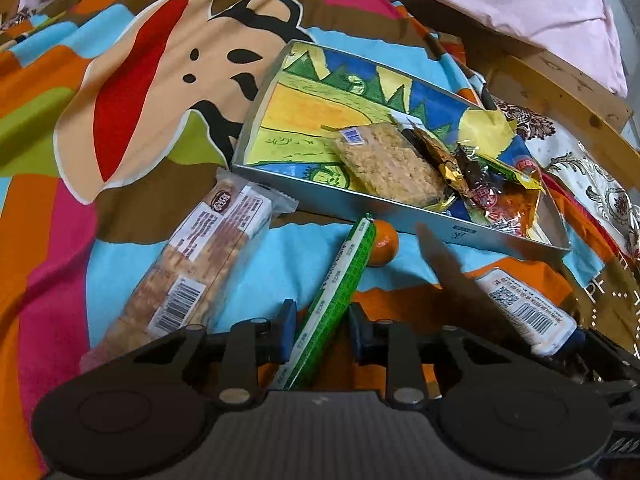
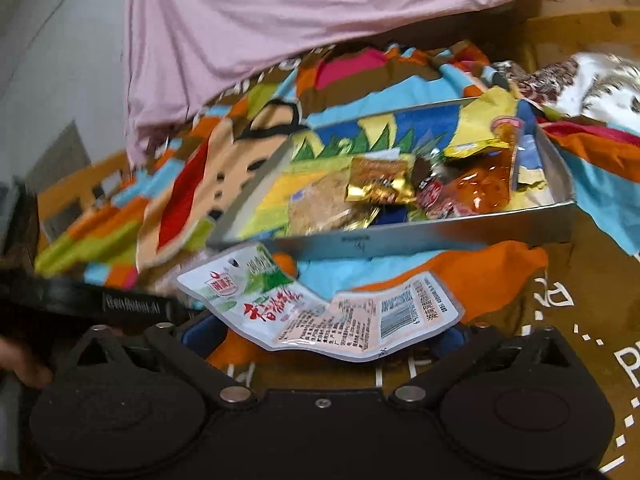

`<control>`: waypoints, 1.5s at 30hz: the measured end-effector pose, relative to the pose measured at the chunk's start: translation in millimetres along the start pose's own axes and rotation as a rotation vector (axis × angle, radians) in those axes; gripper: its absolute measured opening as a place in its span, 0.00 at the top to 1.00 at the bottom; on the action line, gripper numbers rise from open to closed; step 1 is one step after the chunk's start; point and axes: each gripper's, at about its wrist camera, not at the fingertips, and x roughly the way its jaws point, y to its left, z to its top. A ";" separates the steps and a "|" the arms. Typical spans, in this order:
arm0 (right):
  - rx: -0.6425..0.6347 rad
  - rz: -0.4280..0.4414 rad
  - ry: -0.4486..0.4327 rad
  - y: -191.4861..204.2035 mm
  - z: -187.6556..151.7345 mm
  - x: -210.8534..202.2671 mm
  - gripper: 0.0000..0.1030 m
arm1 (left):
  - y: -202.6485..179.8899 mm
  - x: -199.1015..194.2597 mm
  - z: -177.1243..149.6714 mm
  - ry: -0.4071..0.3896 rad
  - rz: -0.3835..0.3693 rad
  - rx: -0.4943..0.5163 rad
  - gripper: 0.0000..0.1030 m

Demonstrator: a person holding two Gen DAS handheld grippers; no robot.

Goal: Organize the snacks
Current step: 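Lower the left tool onto the green stick snack while the right tool approaches the white packet, then close the left tool on the green stick while the right tool grasps the white packet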

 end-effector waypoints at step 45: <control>-0.172 -0.016 0.108 20.0 -1.5 -9.2 0.84 | -0.6 -26.2 -39.0 -0.010 -0.060 -0.157 0.81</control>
